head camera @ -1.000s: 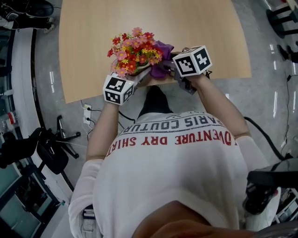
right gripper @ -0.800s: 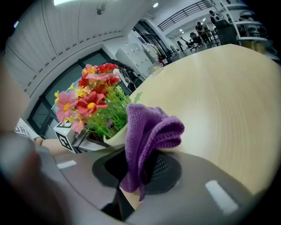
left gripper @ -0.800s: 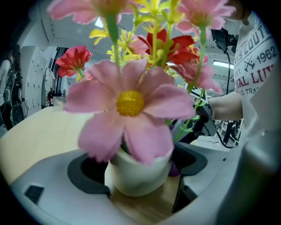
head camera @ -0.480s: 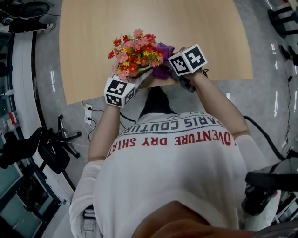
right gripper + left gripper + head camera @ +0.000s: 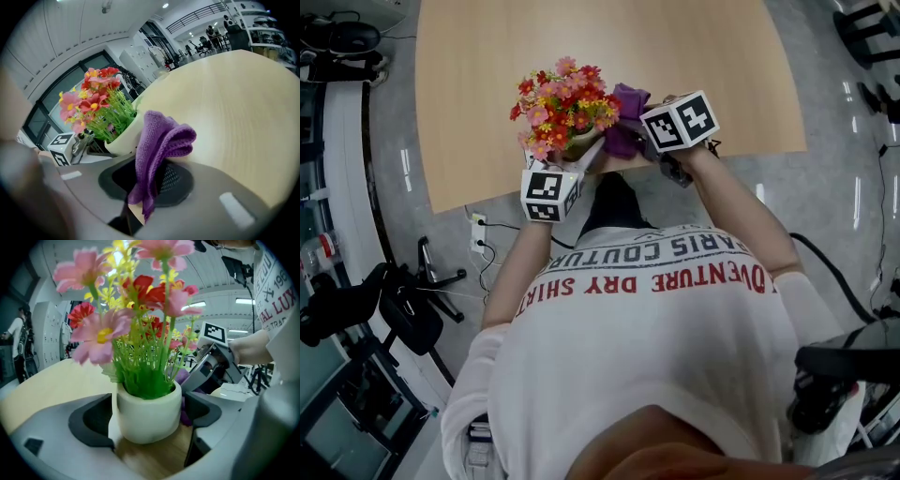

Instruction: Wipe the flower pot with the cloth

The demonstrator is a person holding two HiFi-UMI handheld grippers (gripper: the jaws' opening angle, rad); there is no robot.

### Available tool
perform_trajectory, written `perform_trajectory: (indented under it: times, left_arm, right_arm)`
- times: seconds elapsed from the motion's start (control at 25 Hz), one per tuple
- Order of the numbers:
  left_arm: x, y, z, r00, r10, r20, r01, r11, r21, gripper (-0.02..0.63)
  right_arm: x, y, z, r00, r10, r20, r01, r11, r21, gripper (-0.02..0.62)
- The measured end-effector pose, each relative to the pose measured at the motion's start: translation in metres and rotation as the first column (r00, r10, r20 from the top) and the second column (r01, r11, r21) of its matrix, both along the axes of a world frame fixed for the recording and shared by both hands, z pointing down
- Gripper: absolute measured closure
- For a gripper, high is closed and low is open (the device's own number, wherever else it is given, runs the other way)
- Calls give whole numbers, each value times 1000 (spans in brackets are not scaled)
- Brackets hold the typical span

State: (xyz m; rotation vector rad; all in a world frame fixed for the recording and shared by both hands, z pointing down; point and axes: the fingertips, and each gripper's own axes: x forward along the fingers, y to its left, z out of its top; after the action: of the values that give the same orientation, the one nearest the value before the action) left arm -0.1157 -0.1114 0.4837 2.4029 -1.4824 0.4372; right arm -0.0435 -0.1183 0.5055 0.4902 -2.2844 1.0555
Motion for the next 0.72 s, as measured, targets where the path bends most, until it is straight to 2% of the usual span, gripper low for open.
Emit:
perform_trajectory:
  times: [0.08, 0.16, 0.36, 0.44, 0.52, 0.72]
  left_arm:
    - [-7, 3, 0, 994, -112, -5, 112, 994, 3, 137]
    - [-8, 8, -3, 976, -217, -32, 217, 976, -3, 137]
    - [0, 6, -12, 931, -356, -82, 353, 934, -50, 138]
    - [-3, 2, -10, 922, -381, -73, 377, 924, -65, 140]
    - [-6, 0, -9, 922, -382, -66, 378, 924, -64, 158]
    - [-7, 2, -9, 946, -319, -64, 316, 947, -47, 164]
  right_arm:
    - [5, 0, -2, 1000, 11, 3, -11, 1000, 11, 531]
    - [11, 3, -7, 1000, 23, 7, -23, 1000, 16, 532]
    - [23, 15, -14, 999, 35, 10, -35, 999, 23, 532]
    - [25, 18, -14, 999, 37, 16, -37, 999, 18, 532]
    - [25, 22, -13, 999, 40, 27, -40, 999, 8, 532]
    - [26, 26, -14, 999, 43, 32, -44, 999, 14, 532]
